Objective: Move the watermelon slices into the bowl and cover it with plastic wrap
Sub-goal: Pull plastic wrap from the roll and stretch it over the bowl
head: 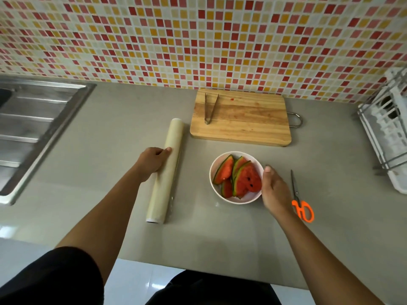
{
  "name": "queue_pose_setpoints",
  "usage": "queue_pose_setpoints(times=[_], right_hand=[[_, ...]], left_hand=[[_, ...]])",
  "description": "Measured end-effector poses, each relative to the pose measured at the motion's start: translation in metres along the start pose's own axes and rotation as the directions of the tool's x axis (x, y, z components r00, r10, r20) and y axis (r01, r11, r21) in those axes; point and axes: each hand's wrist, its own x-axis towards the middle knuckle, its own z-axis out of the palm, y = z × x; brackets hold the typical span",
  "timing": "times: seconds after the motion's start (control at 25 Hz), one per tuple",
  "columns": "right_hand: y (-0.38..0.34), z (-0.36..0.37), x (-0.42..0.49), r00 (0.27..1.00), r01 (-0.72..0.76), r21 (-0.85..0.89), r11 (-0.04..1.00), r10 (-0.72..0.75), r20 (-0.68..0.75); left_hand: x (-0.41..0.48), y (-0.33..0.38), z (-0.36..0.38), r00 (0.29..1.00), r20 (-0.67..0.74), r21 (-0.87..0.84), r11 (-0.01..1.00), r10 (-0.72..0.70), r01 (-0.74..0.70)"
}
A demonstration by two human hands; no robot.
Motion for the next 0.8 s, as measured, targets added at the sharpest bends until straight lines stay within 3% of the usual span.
queue_pose_setpoints(times=[0.16, 0.28, 0.4, 0.56, 0.8], right_hand=[[-0.037, -0.024, 0.016, 0.971, 0.183, 0.098, 0.978, -0.165, -0.171], [-0.085, -0.040, 0.028, 0.953, 0.303, 0.297, 0.906, -0.286, -0.098], [-0.120, -0.052, 0.034, 0.957, 0.244, 0.473, 0.847, -0.289, 0.025], [-0.137, -0.062, 0.038, 0.980, 0.098, 0.647, 0.756, -0.185, 0.068], [-0.130, -0.063, 0.035, 0.992, 0.060, 0.700, 0.712, -0.120, 0.037]], left_hand=[[-0.017, 0.047, 0.007, 0.977, 0.056, -0.181, 0.964, 0.206, -0.193], [-0.036, 0.104, 0.022, 0.932, 0.070, -0.321, 0.893, 0.355, -0.315], [-0.054, 0.142, 0.040, 0.886, 0.064, -0.403, 0.825, 0.458, -0.397], [-0.070, 0.161, 0.060, 0.839, 0.070, -0.499, 0.748, 0.539, -0.438], [-0.077, 0.160, 0.073, 0.840, 0.096, -0.525, 0.744, 0.534, -0.413]])
